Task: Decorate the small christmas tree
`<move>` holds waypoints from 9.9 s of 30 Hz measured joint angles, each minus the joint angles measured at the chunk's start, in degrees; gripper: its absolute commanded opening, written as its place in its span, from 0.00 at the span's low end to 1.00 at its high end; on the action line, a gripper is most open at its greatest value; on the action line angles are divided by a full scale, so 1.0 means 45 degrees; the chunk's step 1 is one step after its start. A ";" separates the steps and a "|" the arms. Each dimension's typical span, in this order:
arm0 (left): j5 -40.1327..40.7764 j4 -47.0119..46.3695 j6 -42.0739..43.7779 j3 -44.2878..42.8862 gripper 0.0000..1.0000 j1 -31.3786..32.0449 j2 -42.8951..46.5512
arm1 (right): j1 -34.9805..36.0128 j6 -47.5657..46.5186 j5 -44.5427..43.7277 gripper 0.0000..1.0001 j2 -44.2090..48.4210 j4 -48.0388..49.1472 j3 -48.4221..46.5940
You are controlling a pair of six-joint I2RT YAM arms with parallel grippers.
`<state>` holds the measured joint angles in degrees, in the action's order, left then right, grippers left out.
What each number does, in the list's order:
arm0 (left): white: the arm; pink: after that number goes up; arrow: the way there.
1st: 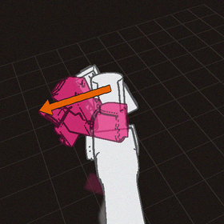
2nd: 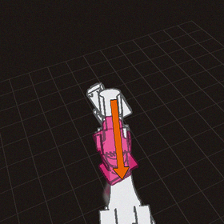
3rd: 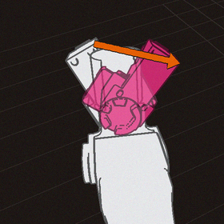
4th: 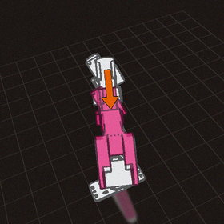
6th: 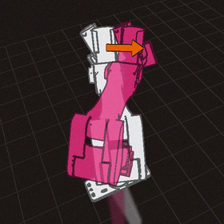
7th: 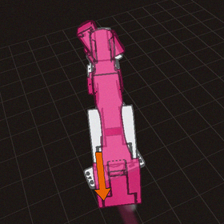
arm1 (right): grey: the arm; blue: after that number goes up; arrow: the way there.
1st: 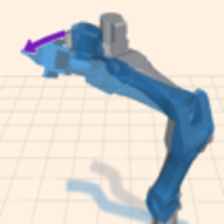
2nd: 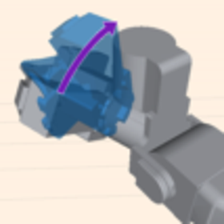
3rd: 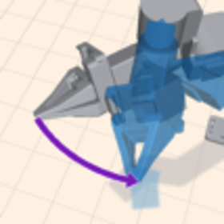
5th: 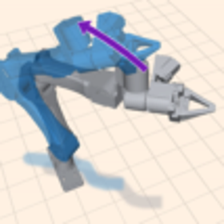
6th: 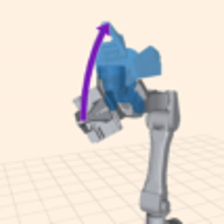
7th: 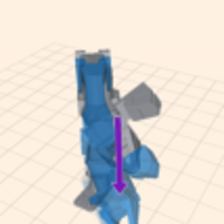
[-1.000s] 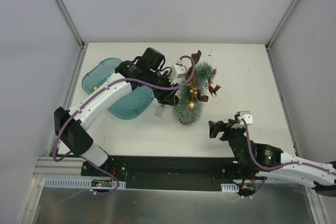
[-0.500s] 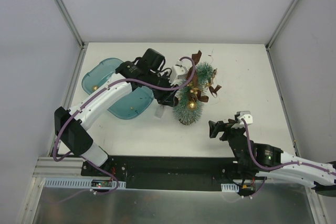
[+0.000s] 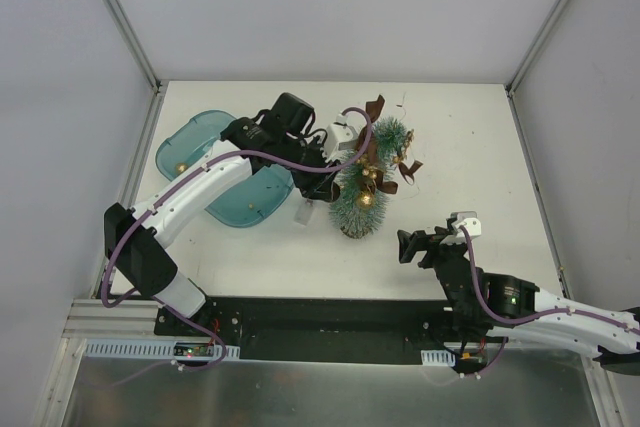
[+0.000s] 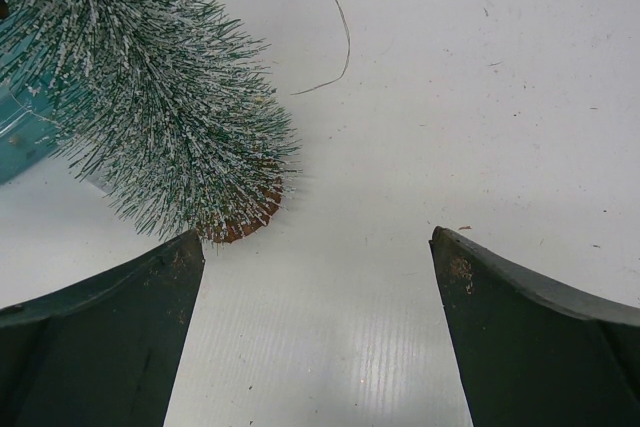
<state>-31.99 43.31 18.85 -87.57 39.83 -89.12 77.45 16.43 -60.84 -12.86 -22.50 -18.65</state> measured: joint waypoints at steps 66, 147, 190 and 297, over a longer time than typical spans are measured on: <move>0.3211 -0.1860 0.1690 0.3041 0.97 -0.9301 -0.1258 | 0.0000 -0.0398 -0.0039 0.98 0.0160 -0.0359 -0.0811; 0.0748 -0.0306 -0.0039 0.6800 0.45 -0.1588 0.1093 | 0.0000 -0.1467 -0.0083 0.98 0.0316 -0.0976 -0.1617; -0.0146 0.0471 -0.0777 0.4352 0.99 -0.8568 0.5285 | 0.1438 -0.4352 0.9301 0.96 -1.3289 0.4779 -0.4964; 0.2263 -0.2375 -0.1073 0.4362 0.23 -1.2847 0.0811 | -0.0199 -0.2987 0.4867 0.26 0.0175 -0.0510 -0.2851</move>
<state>-21.80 32.62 14.02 -67.94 -17.98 -85.47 76.55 2.98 -38.94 -12.08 -24.80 -31.48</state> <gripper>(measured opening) 0.202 0.443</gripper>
